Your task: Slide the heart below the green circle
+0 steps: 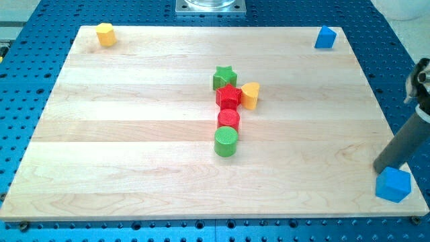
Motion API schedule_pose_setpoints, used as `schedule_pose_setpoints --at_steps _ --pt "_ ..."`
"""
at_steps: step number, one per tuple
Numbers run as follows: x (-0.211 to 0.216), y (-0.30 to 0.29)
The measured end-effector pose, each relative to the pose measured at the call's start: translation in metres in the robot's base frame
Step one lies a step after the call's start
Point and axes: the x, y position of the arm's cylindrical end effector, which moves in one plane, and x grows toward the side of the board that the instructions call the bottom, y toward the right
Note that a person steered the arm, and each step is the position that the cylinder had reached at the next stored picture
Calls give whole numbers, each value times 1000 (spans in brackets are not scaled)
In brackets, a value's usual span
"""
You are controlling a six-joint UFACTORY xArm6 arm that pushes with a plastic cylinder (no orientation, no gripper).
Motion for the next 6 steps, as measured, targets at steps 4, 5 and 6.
schedule_pose_setpoints --at_steps 4,5,6 --pt "-54 -103" --pt "-54 -106" --pt "-54 -106"
